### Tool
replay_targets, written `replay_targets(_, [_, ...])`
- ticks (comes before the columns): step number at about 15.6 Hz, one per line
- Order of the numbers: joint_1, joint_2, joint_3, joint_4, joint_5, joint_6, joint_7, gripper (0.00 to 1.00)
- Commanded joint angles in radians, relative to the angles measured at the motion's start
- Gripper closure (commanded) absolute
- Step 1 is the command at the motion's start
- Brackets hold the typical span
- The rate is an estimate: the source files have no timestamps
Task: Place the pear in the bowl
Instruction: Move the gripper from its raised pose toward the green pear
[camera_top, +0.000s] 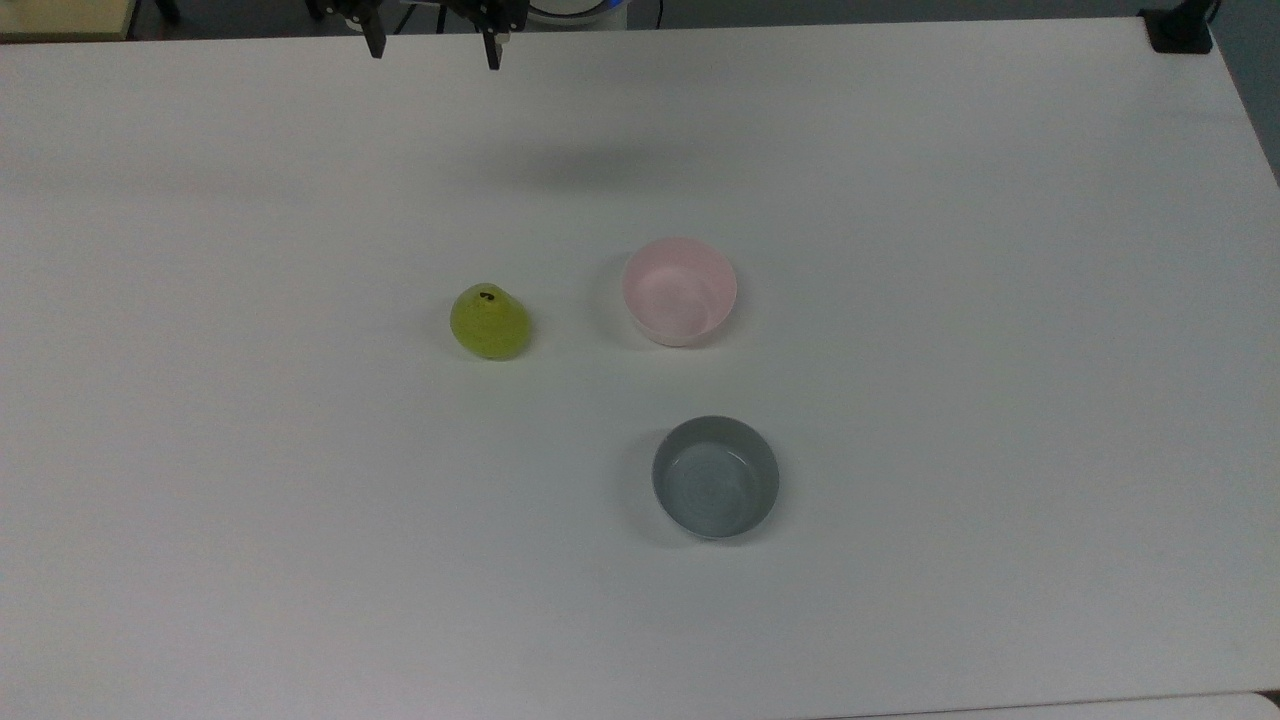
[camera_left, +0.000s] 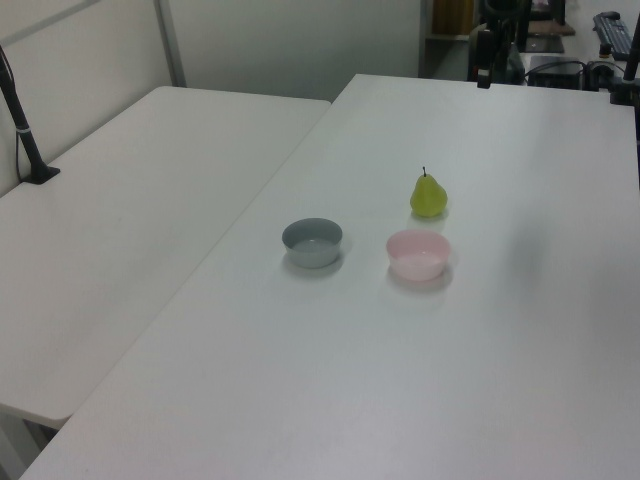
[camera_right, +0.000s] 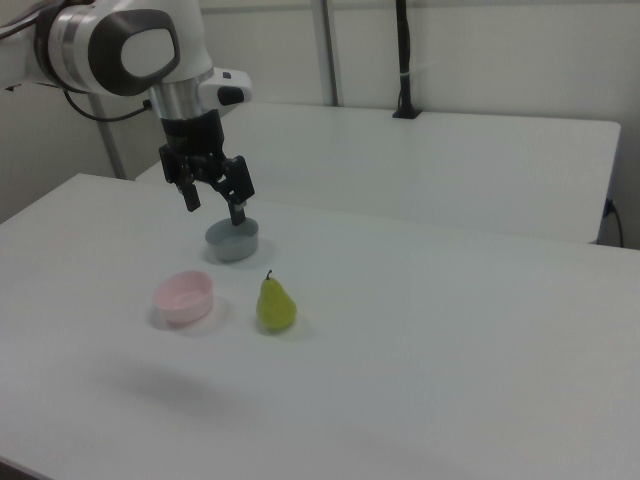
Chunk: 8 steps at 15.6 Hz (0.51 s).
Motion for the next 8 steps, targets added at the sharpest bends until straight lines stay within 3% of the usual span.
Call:
replay_targets(1, [-0.028, 0.020, -0.004, 0.032, 0.031, -0.037, -0.017, 0.00])
replay_targets(8, [-0.056, 0.051, -0.004, 0.078, 0.032, -0.033, -0.023, 0.00])
